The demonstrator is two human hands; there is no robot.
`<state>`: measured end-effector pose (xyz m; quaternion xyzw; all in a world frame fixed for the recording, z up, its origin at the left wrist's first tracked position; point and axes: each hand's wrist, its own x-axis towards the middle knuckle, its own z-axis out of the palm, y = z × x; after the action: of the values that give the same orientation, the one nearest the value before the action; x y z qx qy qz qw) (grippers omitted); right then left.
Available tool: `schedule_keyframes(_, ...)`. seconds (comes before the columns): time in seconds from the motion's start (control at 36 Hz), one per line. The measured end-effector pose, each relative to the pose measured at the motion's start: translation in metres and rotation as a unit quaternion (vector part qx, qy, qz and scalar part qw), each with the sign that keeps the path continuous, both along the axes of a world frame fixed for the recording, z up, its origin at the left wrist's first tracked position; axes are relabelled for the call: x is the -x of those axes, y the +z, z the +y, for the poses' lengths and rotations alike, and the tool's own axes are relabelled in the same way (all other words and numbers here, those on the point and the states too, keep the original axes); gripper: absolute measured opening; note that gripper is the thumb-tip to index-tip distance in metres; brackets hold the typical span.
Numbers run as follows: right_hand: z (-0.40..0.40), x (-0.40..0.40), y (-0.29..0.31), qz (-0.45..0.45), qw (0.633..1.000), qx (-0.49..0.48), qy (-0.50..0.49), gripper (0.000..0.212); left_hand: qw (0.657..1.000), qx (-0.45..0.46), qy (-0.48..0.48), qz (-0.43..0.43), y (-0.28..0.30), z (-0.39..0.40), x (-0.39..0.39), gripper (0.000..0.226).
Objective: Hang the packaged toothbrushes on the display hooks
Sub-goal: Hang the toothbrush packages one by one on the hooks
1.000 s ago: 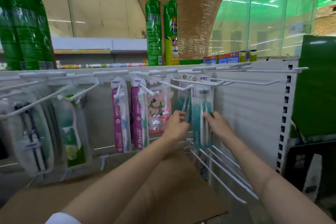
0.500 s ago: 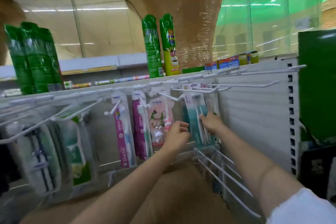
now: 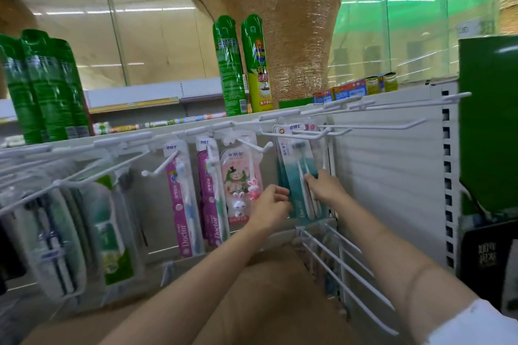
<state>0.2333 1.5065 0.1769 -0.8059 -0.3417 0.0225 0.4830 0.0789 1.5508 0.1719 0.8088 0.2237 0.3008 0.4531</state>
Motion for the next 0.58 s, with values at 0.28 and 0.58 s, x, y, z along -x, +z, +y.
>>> schedule_keyframes(0.28, -0.019, -0.021, -0.011, -0.036, 0.996, -0.055, -0.058, 0.006, 0.999, -0.015, 0.009, 0.033, -0.004, -0.005, -0.019, 0.032)
schedule_keyframes(0.58, -0.01, -0.039, -0.012, 0.104, 0.987, -0.119, -0.023, 0.05, 0.999, 0.01, -0.016, 0.05, -0.015, -0.012, -0.03, 0.021)
